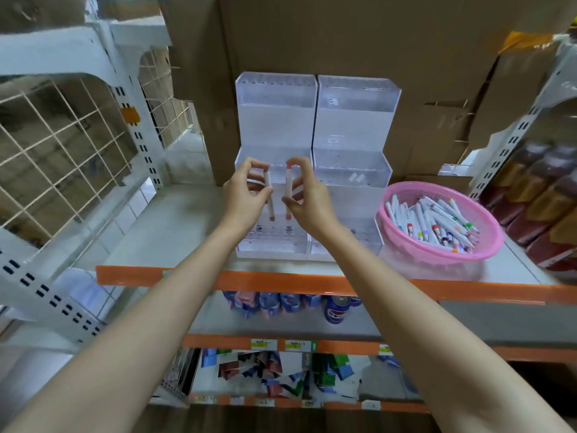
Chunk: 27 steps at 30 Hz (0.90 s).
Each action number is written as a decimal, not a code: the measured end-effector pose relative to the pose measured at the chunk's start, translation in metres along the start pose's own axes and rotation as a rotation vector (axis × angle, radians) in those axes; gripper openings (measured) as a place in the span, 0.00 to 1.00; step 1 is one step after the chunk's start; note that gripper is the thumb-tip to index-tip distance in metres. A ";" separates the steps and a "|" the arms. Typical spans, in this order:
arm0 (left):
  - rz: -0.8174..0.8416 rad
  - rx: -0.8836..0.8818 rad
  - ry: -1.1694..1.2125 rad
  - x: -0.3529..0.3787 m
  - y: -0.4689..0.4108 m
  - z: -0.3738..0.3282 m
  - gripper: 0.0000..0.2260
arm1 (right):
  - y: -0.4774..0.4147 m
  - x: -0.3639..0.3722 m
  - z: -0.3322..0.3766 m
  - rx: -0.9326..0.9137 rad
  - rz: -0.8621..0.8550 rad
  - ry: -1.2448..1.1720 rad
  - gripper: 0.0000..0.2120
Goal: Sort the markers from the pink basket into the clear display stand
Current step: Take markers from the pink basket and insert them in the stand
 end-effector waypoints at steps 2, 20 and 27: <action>-0.009 0.018 -0.009 -0.005 -0.005 0.003 0.13 | -0.004 0.008 -0.001 -0.003 -0.026 -0.011 0.25; -0.007 0.174 -0.073 -0.006 -0.039 0.029 0.11 | -0.026 0.041 -0.012 -0.011 -0.138 0.000 0.20; -0.012 0.209 -0.079 -0.005 -0.041 0.042 0.09 | -0.030 0.047 -0.021 -0.021 -0.166 0.038 0.21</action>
Point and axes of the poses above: each hand's wrist, its own y-axis away from the middle knuckle, its own x-axis out of the palm, z = x × y, the point moved 5 cm from there along -y, towards the middle knuckle, and after that the axes turned 10 degrees about -y, right-handed, at the moved point
